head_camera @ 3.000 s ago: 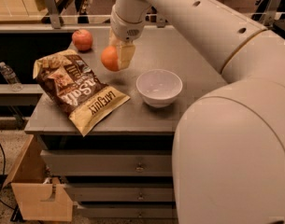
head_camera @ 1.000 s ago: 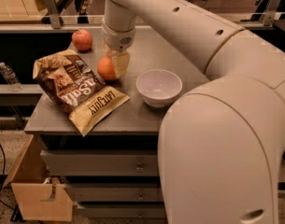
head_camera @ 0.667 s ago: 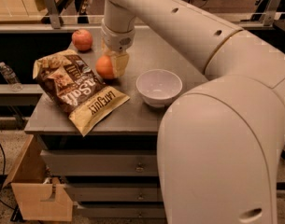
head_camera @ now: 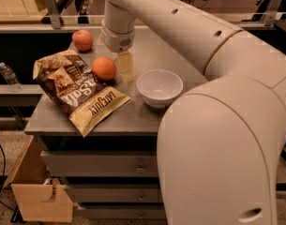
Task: Move orange near brown chip bag
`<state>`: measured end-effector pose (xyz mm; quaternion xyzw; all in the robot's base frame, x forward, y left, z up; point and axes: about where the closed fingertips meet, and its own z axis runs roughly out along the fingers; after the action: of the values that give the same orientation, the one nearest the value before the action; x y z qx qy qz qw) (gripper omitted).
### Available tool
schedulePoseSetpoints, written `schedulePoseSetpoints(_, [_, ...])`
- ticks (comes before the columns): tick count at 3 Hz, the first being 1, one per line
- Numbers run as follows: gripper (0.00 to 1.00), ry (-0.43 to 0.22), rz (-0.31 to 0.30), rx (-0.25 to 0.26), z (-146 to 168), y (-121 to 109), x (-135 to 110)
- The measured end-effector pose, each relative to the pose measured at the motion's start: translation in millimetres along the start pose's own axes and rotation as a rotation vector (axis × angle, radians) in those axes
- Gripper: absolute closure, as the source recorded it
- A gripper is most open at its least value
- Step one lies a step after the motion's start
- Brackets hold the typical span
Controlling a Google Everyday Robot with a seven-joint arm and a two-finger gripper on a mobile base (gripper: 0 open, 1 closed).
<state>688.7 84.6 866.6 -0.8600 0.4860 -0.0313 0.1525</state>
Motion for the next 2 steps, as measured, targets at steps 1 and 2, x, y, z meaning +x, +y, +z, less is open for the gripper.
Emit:
schedulePoseSetpoints(1, [0.00,0.010,0.033,0.019,-6,6,13])
schedulePoseSetpoints(2, [0.00,0.032,0.091,0.048,-18,17,34])
